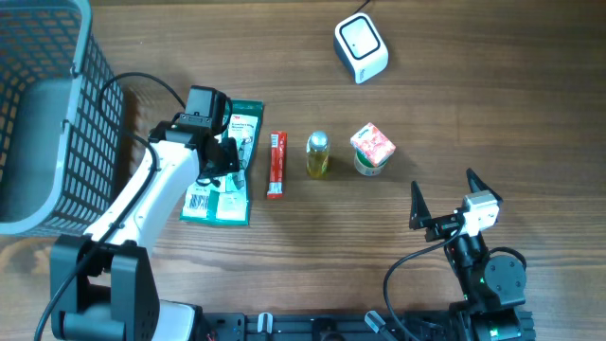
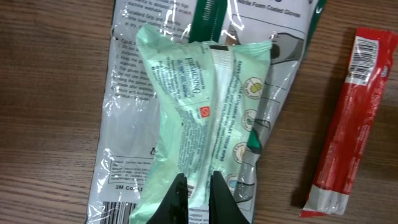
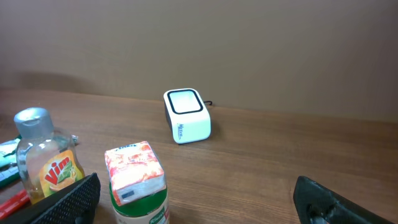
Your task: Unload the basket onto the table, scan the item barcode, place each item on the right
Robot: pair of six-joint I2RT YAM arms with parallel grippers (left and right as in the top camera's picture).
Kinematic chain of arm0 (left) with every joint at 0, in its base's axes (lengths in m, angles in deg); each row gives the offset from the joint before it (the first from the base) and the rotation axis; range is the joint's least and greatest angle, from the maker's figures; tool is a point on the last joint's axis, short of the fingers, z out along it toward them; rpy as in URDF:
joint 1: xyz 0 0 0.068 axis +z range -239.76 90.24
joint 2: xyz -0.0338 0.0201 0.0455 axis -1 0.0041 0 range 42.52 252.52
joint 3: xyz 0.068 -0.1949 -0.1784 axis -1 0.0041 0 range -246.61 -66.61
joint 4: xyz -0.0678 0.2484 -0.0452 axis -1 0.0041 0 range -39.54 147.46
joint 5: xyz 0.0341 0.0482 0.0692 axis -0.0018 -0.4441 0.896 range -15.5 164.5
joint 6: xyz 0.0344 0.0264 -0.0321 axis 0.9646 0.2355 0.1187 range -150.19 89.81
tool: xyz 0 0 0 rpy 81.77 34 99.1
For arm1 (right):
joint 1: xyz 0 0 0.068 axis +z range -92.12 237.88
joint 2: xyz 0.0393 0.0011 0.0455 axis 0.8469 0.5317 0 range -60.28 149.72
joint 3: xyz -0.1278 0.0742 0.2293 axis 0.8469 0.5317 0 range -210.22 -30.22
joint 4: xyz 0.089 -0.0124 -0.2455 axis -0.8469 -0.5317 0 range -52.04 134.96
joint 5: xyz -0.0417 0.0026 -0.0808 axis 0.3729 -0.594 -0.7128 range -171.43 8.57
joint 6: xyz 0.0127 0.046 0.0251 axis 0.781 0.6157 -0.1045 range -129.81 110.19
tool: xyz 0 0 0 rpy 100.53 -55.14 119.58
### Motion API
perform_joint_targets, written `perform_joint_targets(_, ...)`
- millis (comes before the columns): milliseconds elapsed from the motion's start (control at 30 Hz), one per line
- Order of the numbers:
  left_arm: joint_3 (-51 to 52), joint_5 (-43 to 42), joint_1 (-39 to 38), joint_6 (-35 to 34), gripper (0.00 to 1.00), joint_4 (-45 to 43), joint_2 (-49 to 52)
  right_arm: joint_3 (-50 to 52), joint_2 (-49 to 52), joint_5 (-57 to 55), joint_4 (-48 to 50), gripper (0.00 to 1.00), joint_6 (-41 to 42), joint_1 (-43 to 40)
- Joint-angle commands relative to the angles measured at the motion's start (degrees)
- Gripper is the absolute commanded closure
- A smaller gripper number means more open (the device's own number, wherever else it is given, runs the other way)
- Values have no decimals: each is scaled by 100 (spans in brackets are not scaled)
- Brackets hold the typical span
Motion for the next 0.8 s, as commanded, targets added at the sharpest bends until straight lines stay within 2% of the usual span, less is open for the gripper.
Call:
perform_joint_targets(0,7,-79,39,-50,96,-11,101,4,-50,-50,11,0,-57,-31)
perform_joint_targets(767,9,-238,50,-48,96,-321,435,4,-50,-50,11,0,-59,-31)
